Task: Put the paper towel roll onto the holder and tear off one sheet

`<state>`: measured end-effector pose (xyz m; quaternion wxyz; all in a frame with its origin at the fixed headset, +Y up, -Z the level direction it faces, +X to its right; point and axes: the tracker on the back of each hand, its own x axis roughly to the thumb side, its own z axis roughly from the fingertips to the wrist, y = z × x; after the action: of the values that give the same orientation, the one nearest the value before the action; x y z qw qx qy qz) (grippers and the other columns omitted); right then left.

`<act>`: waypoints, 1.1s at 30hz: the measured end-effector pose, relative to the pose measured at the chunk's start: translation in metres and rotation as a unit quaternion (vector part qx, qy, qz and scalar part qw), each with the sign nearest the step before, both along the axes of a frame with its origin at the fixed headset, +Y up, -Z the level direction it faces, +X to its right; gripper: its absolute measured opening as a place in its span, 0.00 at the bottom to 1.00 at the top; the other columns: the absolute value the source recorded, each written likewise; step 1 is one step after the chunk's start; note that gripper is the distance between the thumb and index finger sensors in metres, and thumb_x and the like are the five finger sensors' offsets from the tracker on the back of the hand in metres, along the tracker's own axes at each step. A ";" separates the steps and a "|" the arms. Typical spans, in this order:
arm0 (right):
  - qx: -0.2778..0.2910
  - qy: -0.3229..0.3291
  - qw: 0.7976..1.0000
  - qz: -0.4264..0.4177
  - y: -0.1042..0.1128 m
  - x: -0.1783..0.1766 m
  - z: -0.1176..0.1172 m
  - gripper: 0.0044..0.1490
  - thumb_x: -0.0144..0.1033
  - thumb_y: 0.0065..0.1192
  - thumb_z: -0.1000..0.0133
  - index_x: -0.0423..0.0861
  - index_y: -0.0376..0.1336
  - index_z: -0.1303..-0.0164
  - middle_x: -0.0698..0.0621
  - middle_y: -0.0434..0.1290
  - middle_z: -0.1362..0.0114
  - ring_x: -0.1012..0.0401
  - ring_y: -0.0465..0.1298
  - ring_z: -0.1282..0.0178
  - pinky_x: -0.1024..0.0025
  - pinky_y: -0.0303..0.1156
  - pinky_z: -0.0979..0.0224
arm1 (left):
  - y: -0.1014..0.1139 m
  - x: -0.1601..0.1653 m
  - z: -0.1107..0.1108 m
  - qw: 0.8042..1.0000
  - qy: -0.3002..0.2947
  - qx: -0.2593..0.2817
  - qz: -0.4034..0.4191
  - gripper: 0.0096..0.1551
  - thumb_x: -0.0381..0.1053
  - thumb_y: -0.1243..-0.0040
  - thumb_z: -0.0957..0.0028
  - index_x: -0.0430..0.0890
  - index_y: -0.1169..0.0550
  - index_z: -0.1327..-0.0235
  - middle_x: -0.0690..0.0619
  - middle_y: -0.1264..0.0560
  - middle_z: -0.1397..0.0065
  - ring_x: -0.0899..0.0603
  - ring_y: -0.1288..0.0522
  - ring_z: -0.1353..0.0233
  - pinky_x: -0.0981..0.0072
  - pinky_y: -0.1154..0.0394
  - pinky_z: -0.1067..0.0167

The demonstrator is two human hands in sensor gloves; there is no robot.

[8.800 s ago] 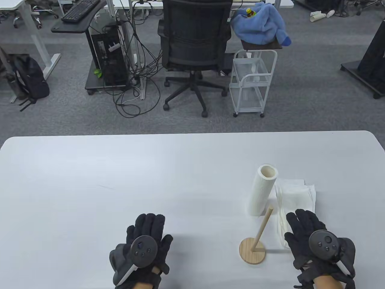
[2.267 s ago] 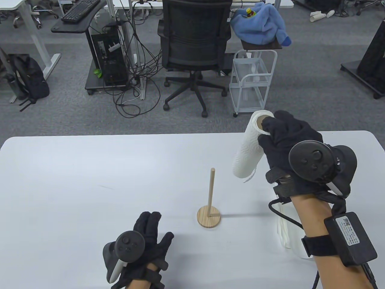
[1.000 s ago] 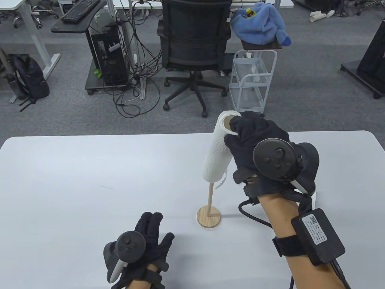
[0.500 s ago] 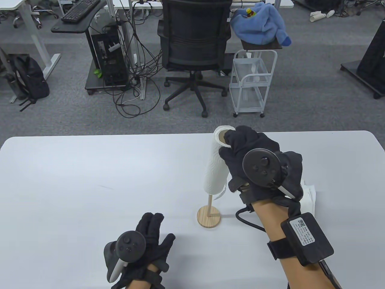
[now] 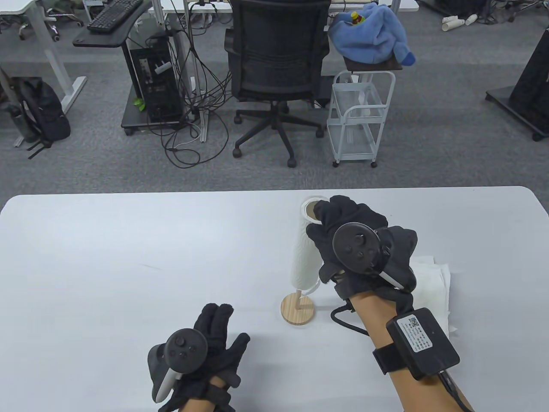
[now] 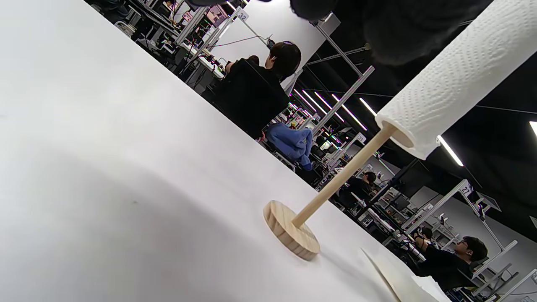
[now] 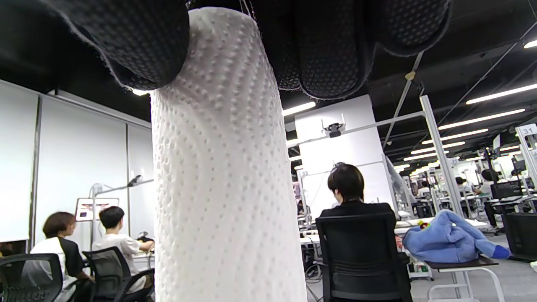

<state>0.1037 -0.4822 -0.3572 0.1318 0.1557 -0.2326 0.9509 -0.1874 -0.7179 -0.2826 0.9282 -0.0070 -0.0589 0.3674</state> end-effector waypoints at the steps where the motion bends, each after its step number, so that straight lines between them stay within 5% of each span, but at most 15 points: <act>1: -0.002 -0.002 1.000 0.001 -0.002 -0.001 0.000 0.31 0.53 0.60 0.43 0.56 0.56 0.32 0.39 0.62 0.26 0.46 0.71 0.38 0.47 0.61 0.32 | 0.000 0.000 0.000 1.000 0.000 0.000 0.000 0.44 0.63 0.44 0.47 0.53 0.49 0.23 0.46 0.59 0.19 0.30 0.55 0.18 0.28 0.52 0.27; 33: -0.094 -0.092 0.991 0.026 -0.093 -0.019 -0.008 0.32 0.54 0.57 0.41 0.54 0.54 0.31 0.39 0.62 0.26 0.47 0.71 0.37 0.48 0.62 0.32 | 0.000 -0.002 0.001 1.000 0.001 0.000 0.012 0.45 0.63 0.44 0.47 0.52 0.49 0.23 0.46 0.58 0.19 0.29 0.54 0.19 0.29 0.52 0.28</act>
<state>0.0844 -0.5752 -0.3655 0.0993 0.0608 -0.1491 0.9819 -0.1889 -0.7174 -0.2817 0.9236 -0.0061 -0.0582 0.3789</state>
